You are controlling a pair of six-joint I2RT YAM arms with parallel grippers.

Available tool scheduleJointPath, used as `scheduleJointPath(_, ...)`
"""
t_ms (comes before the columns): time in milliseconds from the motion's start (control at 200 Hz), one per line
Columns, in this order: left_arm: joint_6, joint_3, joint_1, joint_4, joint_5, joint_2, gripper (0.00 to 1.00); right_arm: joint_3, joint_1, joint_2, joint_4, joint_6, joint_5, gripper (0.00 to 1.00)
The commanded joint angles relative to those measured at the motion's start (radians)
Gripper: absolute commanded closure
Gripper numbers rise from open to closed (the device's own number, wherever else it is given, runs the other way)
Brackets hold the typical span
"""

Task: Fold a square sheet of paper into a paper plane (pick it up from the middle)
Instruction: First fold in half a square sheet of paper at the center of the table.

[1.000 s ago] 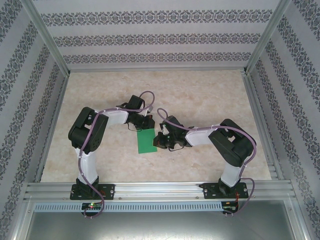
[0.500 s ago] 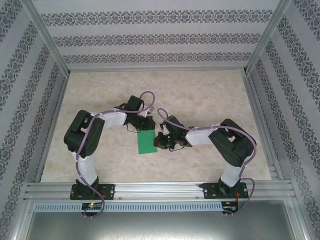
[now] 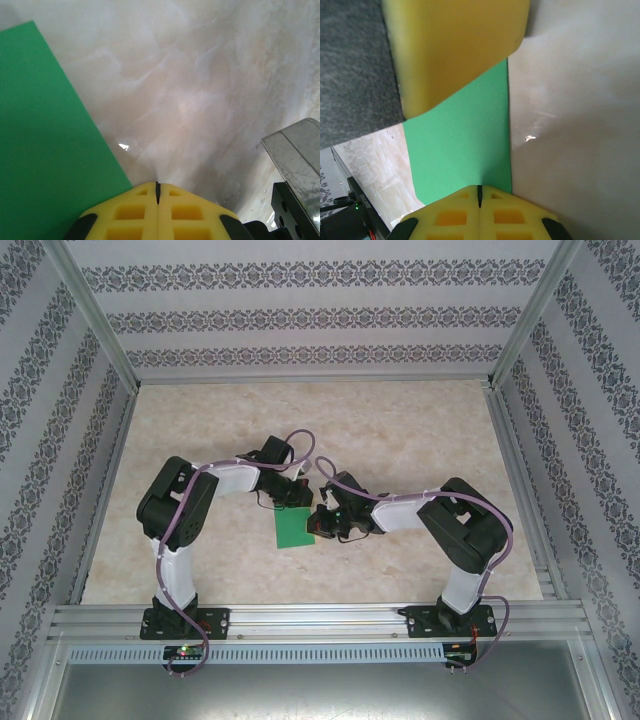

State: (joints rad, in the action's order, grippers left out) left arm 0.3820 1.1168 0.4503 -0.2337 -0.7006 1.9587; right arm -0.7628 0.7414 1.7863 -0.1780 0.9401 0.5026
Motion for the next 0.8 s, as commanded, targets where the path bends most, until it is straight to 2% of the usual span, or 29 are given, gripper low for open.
scheduleJointPath(0,-0.003,0.023,-0.017,-0.053,0.047,0.048,1.00,0.067,0.006,0.028,0.159,0.008,-0.006,1.00)
scheduleJointPath(305,-0.013,0.106,-0.089,-0.030,0.021,0.100,1.00,0.135,0.007,0.007,0.194,-0.009,0.020,1.00)
scheduleJointPath(794,-0.056,0.184,-0.203,-0.040,0.068,0.165,1.00,0.137,0.006,-0.010,0.237,-0.034,0.013,1.00)
